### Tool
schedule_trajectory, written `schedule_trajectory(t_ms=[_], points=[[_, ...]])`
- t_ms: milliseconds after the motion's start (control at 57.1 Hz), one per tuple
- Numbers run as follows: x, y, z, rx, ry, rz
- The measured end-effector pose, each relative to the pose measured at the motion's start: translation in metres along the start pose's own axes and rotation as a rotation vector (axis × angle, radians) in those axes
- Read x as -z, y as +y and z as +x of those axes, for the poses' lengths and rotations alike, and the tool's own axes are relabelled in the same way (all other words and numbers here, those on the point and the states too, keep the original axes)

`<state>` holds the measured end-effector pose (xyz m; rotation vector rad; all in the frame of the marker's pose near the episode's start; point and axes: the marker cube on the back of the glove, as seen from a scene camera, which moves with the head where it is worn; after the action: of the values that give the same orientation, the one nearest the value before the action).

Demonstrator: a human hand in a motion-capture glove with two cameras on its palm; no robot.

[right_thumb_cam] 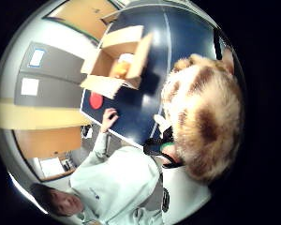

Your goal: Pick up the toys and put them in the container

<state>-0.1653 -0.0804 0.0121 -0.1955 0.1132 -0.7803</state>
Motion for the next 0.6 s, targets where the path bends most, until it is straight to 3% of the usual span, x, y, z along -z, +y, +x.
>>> schedule_trajectory(t_ms=[88,158,228,280,350,438,490,595], points=[[0.001,-0.074,-0.018,-0.261,0.045,0.076],[-0.002,-0.117,-0.034,-0.259,0.003,0.138],[-0.008,-0.157,-0.040,-0.408,-0.042,0.200],[-0.018,-0.179,-0.038,-0.416,-0.027,0.221],[-0.034,-0.194,-0.008,-0.408,0.073,0.220],[-0.052,-0.205,0.055,-0.604,0.198,0.201],[-0.061,-0.226,0.015,-0.556,0.054,0.198],[-0.072,-0.224,0.002,-0.190,-0.163,0.082]])
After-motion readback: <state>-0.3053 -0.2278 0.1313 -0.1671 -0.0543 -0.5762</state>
